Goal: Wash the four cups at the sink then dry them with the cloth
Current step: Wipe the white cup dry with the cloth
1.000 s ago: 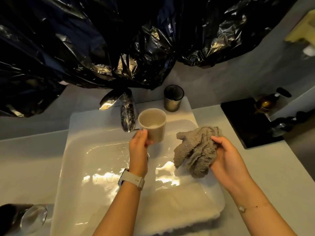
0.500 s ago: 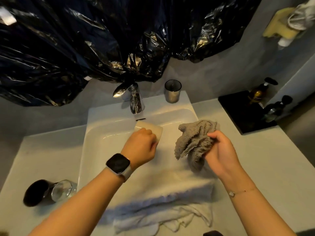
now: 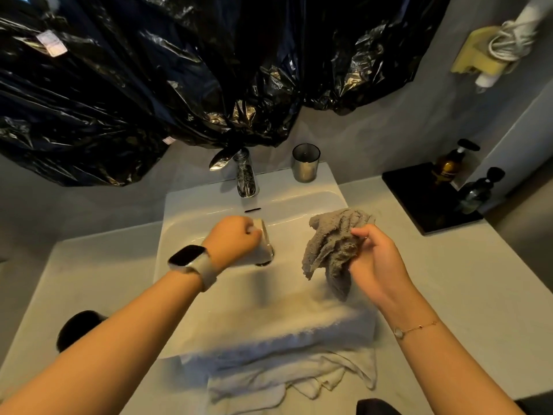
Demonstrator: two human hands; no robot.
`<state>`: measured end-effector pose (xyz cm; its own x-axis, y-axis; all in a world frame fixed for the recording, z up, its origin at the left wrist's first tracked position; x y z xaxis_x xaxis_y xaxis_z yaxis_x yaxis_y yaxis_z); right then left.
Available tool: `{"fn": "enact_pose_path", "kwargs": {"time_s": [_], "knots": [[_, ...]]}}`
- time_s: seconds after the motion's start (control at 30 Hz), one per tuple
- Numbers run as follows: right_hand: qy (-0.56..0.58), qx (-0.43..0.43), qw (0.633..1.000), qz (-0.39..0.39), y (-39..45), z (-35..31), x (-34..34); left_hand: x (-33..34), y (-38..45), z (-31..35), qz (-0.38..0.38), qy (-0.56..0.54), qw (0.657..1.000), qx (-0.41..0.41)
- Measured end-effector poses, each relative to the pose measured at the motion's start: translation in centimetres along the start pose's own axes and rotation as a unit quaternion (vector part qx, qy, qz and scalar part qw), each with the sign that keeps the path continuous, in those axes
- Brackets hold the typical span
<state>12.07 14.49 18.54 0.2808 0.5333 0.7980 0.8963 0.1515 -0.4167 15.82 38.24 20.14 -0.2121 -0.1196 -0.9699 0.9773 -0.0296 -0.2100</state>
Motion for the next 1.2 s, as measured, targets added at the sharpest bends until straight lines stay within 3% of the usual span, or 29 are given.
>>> {"fn": "enact_pose_path", "kwargs": {"time_s": [0.07, 0.17, 0.3, 0.4, 0.43, 0.57, 0.63, 0.73, 0.83, 0.93, 1.03, 1.13, 1.2], "knots": [[-0.013, 0.022, 0.998, -0.059, -0.5, 0.1, 1.0, 0.1, -0.5, -1.4, -0.045, -0.242, 0.966, -0.080], [-0.101, 0.058, 0.977, -0.177, -0.9, 0.8, 3.3, 1.4, -1.8, -2.1, -0.163, -0.464, 0.858, -0.149], [-0.289, 0.075, 0.921, -0.252, -0.2, 2.4, 5.1, 1.9, -2.5, -1.6, -0.239, -0.533, 0.801, -0.133], [-0.522, -0.001, 0.816, -0.248, 1.1, 3.4, 5.0, 1.2, -2.6, -1.3, -0.246, -0.570, 0.775, -0.117], [-0.563, -0.023, 0.791, -0.239, 1.5, 3.6, 4.9, 1.1, -2.5, -1.4, -0.253, -0.578, 0.767, -0.115], [-0.603, -0.080, 0.754, -0.247, 1.9, 4.4, 5.3, 1.0, -2.2, -1.6, -0.297, -0.594, 0.738, -0.120], [-0.619, -0.060, 0.742, -0.251, 2.0, 4.9, 5.3, 1.0, -2.1, -1.4, -0.311, -0.584, 0.740, -0.119], [-0.564, 0.045, 0.787, -0.246, 2.1, 5.6, 4.9, 0.4, -2.0, -1.0, -0.317, -0.546, 0.767, -0.111], [-0.545, 0.101, 0.789, -0.267, 1.7, 5.8, 5.1, -0.5, -1.9, -0.6, -0.295, -0.490, 0.814, -0.102], [-0.550, 0.115, 0.780, -0.276, 1.6, 5.6, 5.8, -1.0, -1.8, -0.1, -0.282, -0.460, 0.836, -0.097], [-0.566, 0.125, 0.765, -0.282, 1.6, 5.3, 6.0, -0.9, -1.8, 0.2, -0.297, -0.471, 0.824, -0.100], [-0.540, 0.124, 0.792, -0.256, 1.5, 5.1, 5.7, -0.7, -1.9, 0.7, -0.280, -0.484, 0.823, -0.102], [-0.503, 0.119, 0.824, -0.234, 1.1, 5.2, 5.2, -1.1, -2.3, 0.7, -0.216, -0.448, 0.863, -0.083]]}}
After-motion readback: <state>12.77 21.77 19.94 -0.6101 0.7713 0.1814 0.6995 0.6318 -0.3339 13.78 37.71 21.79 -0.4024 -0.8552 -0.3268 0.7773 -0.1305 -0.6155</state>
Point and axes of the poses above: each hand's wrist, its own y-axis towards the middle knuckle, its own x-axis out of the palm, z = x × y, the point moved 3 cm from there along y, towards the middle knuckle, and after that the axes turned 15 degrees about y, right-handed, at the moved point
